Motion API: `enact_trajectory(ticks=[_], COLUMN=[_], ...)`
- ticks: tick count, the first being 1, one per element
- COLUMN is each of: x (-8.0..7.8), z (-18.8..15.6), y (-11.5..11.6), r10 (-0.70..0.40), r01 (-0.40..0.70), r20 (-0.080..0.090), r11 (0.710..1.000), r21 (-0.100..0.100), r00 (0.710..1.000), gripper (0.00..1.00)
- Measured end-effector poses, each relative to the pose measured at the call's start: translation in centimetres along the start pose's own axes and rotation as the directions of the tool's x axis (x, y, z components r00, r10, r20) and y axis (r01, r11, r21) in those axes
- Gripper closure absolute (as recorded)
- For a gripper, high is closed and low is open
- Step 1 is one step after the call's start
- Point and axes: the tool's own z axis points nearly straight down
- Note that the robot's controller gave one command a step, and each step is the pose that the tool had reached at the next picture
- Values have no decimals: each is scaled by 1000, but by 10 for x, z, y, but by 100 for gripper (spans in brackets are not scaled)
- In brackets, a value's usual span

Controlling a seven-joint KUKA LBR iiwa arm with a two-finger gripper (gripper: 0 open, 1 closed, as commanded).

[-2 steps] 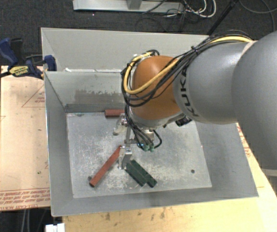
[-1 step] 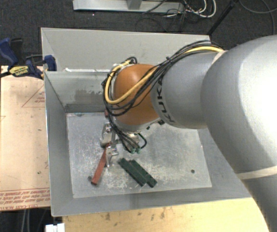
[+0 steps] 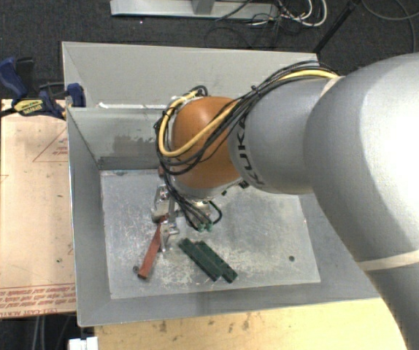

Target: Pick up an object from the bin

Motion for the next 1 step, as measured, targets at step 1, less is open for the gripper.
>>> enact_trajectory(ticks=[1], x=[-20], z=[-145], y=[7], r10=[-9], r01=[9], r20=[-2], r11=[1000], r21=[-3], r00=[1000], gripper=[100])
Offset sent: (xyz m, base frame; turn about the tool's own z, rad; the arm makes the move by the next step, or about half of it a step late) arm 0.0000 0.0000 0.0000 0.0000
